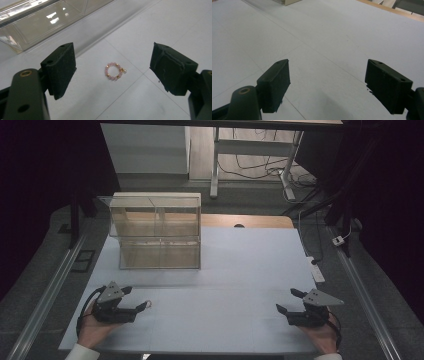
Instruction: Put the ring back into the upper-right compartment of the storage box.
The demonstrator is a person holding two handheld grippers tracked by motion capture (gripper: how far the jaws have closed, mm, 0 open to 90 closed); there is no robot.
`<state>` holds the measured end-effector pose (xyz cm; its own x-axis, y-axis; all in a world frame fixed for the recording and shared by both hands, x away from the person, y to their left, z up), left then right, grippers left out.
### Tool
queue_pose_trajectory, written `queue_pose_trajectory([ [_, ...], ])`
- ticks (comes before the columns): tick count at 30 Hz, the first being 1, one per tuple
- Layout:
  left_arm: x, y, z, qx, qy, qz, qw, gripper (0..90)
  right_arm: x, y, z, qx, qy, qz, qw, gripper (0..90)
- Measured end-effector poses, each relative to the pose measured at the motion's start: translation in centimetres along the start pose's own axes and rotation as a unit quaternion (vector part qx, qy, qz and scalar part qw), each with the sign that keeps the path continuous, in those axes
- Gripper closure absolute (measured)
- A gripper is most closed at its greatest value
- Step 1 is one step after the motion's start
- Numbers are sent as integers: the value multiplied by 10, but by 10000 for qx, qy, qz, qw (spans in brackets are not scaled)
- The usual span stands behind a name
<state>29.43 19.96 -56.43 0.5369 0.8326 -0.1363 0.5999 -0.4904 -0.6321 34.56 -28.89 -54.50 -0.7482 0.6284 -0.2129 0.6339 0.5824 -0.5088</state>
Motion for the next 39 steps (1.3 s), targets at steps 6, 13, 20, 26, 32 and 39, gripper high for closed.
queue_pose_trajectory([
  [6,0,-2,0,-34,-66,10,10000,205,4,0,1,-7,-56,-49,10000,207],
  [13,-1,-3,0,-43,-87,44,9999,206,6,1,2,-17,-40,-52,10000,227],
  [20,-2,-4,-1,-48,-104,48,9999,210,7,3,1,-19,-50,-70,10000,237],
  [26,-3,-5,1,-39,-128,61,9999,219,8,3,1,-25,-56,-73,10000,244],
  [32,-4,-6,0,-39,-142,45,9999,224,8,4,1,-31,-49,-62,10000,250],
  [39,-8,-17,-7,178,-14,-71,9998,231,6,3,1,-73,-37,-36,10000,258],
])
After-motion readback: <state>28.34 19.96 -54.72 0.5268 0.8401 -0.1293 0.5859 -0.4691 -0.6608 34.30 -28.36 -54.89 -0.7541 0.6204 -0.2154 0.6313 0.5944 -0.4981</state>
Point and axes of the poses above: each handheld gripper's, and its own axes: y roughly forward along the jaws, z roughly out of its underside, x roughly to its left, the point moved 9 cm from there along y, roughly forward along the jaws, and after that the axes turned 8 degrees about -y, right-handed, at the moved point
